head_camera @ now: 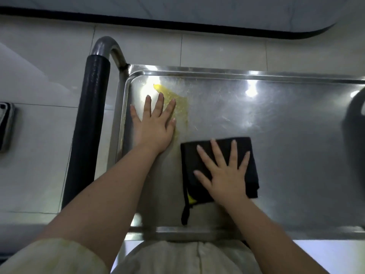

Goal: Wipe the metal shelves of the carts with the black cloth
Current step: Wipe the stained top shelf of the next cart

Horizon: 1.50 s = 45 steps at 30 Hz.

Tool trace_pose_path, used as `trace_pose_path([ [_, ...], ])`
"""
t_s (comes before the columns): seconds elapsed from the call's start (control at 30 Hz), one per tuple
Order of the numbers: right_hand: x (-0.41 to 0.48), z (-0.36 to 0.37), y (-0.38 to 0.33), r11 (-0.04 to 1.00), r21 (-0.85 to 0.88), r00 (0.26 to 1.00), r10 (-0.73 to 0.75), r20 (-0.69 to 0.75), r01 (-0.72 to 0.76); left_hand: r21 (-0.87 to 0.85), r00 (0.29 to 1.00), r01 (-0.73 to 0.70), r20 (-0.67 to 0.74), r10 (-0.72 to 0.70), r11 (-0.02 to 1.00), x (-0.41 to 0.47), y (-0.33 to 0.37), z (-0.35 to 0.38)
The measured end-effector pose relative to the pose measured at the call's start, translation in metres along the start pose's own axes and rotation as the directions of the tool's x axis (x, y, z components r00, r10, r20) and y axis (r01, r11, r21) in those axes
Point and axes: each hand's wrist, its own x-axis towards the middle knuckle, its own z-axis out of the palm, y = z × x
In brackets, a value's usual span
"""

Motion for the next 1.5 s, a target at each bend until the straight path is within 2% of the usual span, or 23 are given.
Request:
trace_pose_path([
  [0.1,0.115,-0.028,0.012,0.984,0.055,0.986,0.168,0.012,-0.168,0.011,1.000,-0.005,0.000,0.005,1.000,0.003,0.000,0.000],
  [0.17,0.174,-0.044,0.020,0.978,0.062,0.980,0.195,0.044,-0.197,0.019,1.000,-0.011,-0.003,0.011,1.000,0.003,-0.002,0.001],
  [0.23,0.193,-0.051,0.021,0.980,0.055,0.980,0.189,0.062,-0.192,0.014,1.000,-0.010,-0.002,0.010,1.000,0.005,-0.003,0.001],
  [0.33,0.152,-0.038,0.013,0.988,0.013,0.988,0.152,0.036,-0.152,0.014,1.000,0.000,0.001,0.000,1.000,0.004,-0.002,0.001],
  [0.47,0.021,0.001,-0.004,0.999,0.015,0.999,0.052,-0.016,-0.051,0.015,1.000,0.010,0.012,-0.010,1.000,0.002,0.000,0.000],
  [0.6,-0.080,0.023,-0.021,1.000,0.011,0.995,-0.017,0.101,0.016,0.012,1.000,0.008,0.018,-0.008,1.000,-0.001,0.002,-0.001],
  [0.67,-0.065,0.021,-0.021,1.000,0.020,0.994,-0.010,0.105,0.008,0.008,1.000,0.007,0.015,-0.007,1.000,-0.002,0.001,-0.001],
  [0.77,0.020,0.002,-0.019,0.999,0.019,0.999,0.047,0.005,-0.047,-0.013,1.000,0.005,0.014,-0.005,1.000,0.001,-0.001,-0.001],
  [0.87,0.130,-0.028,-0.013,0.988,0.036,0.989,0.148,0.022,-0.148,-0.019,1.000,-0.003,-0.001,0.003,1.000,0.001,-0.001,0.000],
  [0.97,0.186,-0.046,-0.013,0.986,0.045,0.983,0.158,0.093,-0.162,-0.019,1.000,0.000,0.011,0.000,1.000,0.003,-0.002,-0.002],
  [1.03,0.181,-0.050,-0.011,0.991,0.054,0.988,0.114,0.108,-0.121,-0.010,1.000,0.003,0.031,-0.002,1.000,0.003,-0.003,-0.003],
  [1.1,0.158,-0.050,0.004,0.992,0.061,0.993,0.107,0.055,-0.110,-0.038,0.999,-0.001,0.032,0.002,0.999,0.000,-0.004,-0.005],
  [1.2,0.128,-0.046,0.056,0.961,0.134,0.970,0.245,-0.009,-0.241,-0.132,1.000,-0.024,-0.015,0.022,0.991,-0.001,0.004,-0.013],
  [1.3,0.114,-0.040,0.093,0.956,0.115,0.962,0.274,-0.005,-0.272,-0.128,0.988,-0.143,-0.078,0.134,0.981,0.007,0.043,-0.017],
  [1.4,0.110,-0.033,0.093,0.970,0.099,0.972,0.229,-0.048,-0.223,-0.080,0.976,-0.218,-0.007,0.218,0.973,0.030,0.102,-0.013],
  [1.5,0.110,-0.030,0.095,0.970,0.124,0.973,0.221,-0.069,-0.211,-0.057,0.991,-0.108,0.067,0.112,0.993,0.057,0.146,-0.006],
])
